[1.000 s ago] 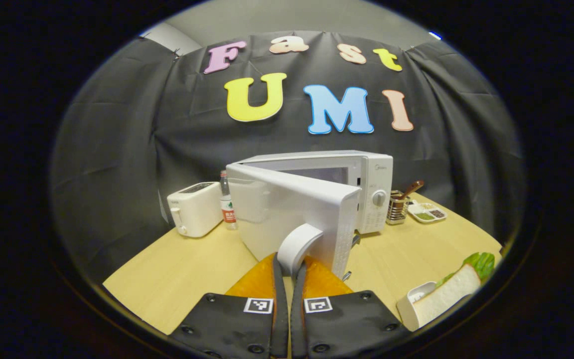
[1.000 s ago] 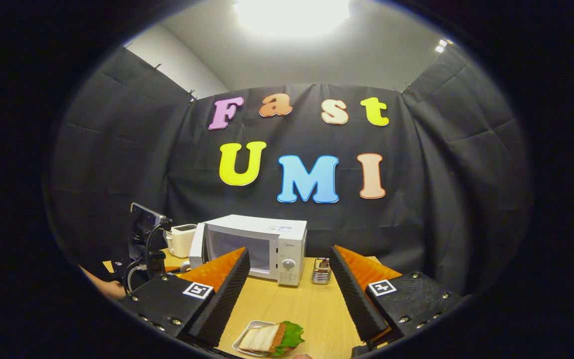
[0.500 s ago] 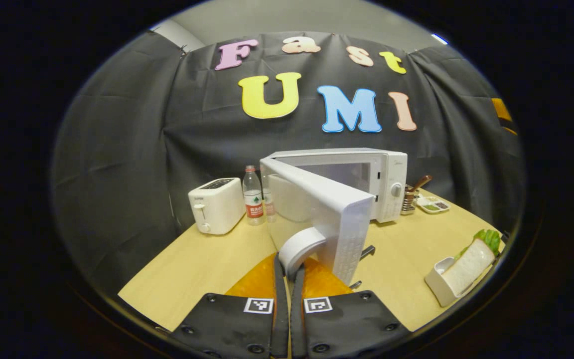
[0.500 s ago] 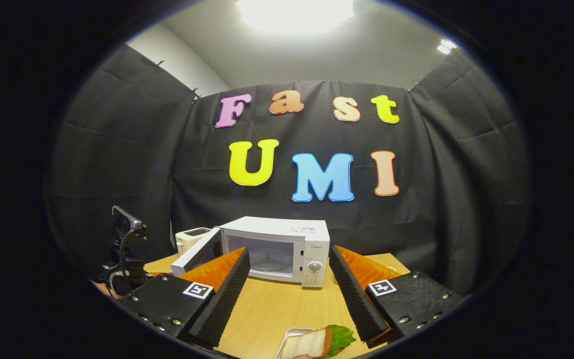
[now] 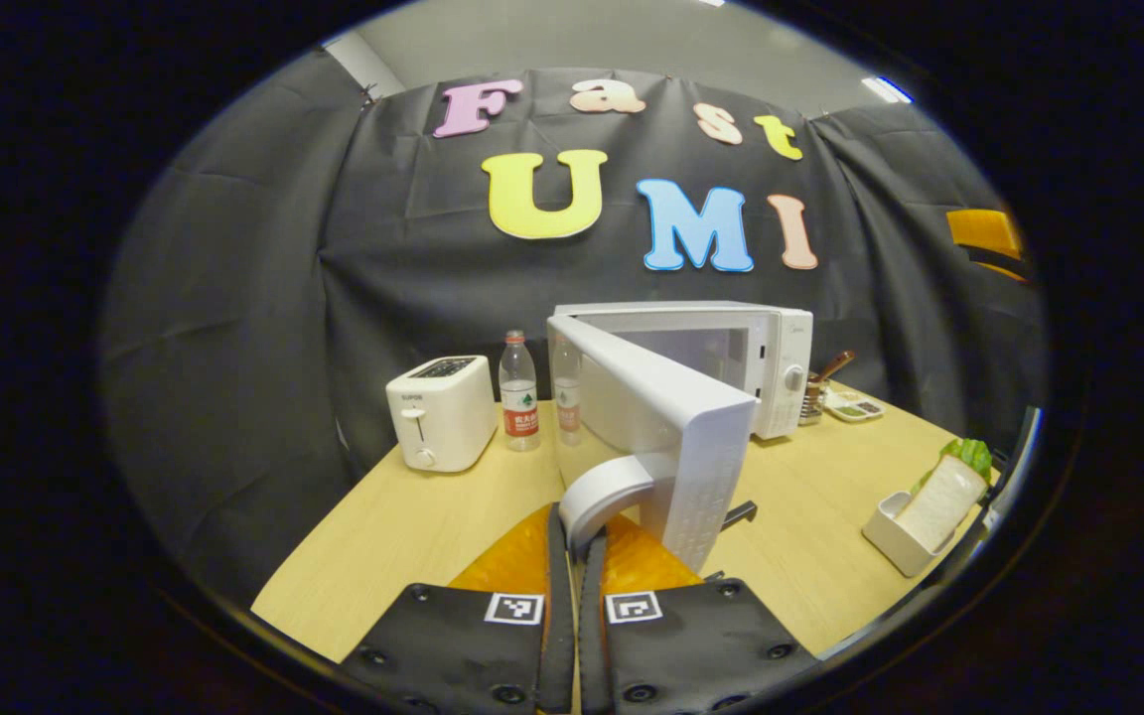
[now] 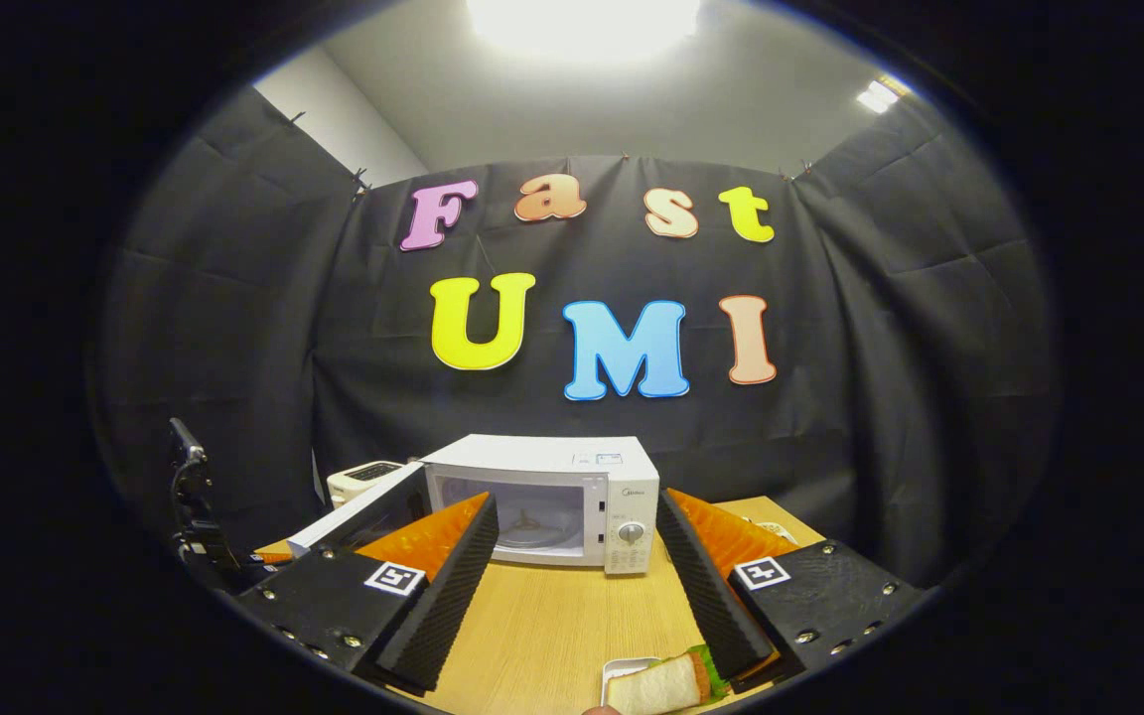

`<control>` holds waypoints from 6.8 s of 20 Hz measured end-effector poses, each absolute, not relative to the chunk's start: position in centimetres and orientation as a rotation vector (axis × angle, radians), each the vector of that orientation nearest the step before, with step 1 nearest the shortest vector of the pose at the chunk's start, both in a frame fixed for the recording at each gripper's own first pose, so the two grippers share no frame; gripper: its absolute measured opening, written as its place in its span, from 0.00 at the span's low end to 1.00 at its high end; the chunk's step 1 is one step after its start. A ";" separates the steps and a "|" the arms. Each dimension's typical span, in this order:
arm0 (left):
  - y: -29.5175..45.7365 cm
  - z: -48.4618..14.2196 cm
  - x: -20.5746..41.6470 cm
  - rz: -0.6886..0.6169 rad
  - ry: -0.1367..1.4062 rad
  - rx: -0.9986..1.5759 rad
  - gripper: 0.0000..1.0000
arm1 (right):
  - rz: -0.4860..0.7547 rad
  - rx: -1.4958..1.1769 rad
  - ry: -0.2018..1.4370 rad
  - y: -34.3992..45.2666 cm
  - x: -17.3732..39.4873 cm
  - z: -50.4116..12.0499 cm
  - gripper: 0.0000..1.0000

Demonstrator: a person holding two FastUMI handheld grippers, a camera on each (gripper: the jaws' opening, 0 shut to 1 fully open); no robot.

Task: Open the microwave oven with the left hand, put the food in, and close the microwave oven.

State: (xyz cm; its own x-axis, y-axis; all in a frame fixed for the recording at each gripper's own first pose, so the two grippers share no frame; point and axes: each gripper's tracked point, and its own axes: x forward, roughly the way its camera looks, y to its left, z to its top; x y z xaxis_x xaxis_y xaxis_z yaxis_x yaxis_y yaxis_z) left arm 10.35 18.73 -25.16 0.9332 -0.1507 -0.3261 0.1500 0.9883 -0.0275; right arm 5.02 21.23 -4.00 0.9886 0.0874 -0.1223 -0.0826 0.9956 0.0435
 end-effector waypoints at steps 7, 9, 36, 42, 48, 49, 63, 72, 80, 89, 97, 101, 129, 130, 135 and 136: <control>21.4 -25.5 10.3 -0.195 0.342 -0.038 0.15 | 0.071 -0.016 0.121 21.5 6.0 -3.4 0.97; 21.7 -25.6 10.3 -0.169 0.347 -0.038 0.20 | 0.071 -0.021 0.113 20.9 6.5 -3.1 0.97; 11.7 -3.7 6.5 0.114 0.004 0.002 0.95 | 0.344 0.176 0.722 8.0 6.4 -21.7 0.98; 9.4 -3.9 5.7 0.126 0.014 0.022 0.95 | 0.392 0.302 0.878 8.5 3.7 -25.1 0.98; 7.8 -2.7 5.0 0.127 -0.004 0.037 0.95 | 0.449 0.391 1.041 9.5 -0.2 -27.8 0.98; 7.7 -2.6 4.9 0.129 -0.005 0.040 0.95 | 0.462 0.406 1.064 9.8 -0.9 -27.9 0.98; 9.1 -2.1 2.2 0.206 -0.017 0.026 0.95 | 0.554 0.479 1.211 11.6 -3.9 -28.7 0.35; 10.3 -2.0 4.5 0.169 -0.036 -0.010 0.95 | 0.546 0.426 1.089 13.0 -1.0 -24.3 0.35; 15.5 -0.6 9.1 0.122 -0.082 -0.025 0.95 | 0.523 0.471 0.950 19.3 4.6 -21.0 0.35; 23.3 -1.2 12.5 0.145 -0.077 -0.046 0.94 | 0.455 0.565 0.848 25.0 12.0 -19.9 0.34; 26.7 -2.6 15.0 0.130 -0.045 -0.065 0.94 | 0.395 0.656 0.780 28.8 17.9 -22.0 0.34; 27.8 -3.9 15.6 0.122 -0.020 -0.053 0.94 | 0.376 0.695 0.749 30.8 20.5 -23.2 0.34; 36.5 -9.6 15.8 0.230 0.133 0.029 0.94 | 0.186 0.645 0.599 37.2 37.6 -31.4 0.51; 36.5 -9.6 15.9 0.229 0.133 0.028 0.96 | 0.175 0.626 0.599 37.0 37.7 -31.6 0.57; 36.1 -9.9 16.3 0.218 0.137 0.033 0.96 | 0.093 0.431 0.554 34.2 37.9 -31.7 0.82; 35.9 -10.0 16.4 0.215 0.138 0.034 0.94 | 0.070 0.386 0.535 33.5 38.1 -31.7 0.92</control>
State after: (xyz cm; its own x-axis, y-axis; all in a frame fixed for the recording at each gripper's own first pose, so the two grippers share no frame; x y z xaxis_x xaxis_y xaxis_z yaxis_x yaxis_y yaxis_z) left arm 16.37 35.91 -10.04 0.9675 0.2150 -0.1331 -0.2104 0.9764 0.0480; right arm 38.06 33.54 -31.72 0.8595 0.1648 -0.4839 0.0347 0.9257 0.3768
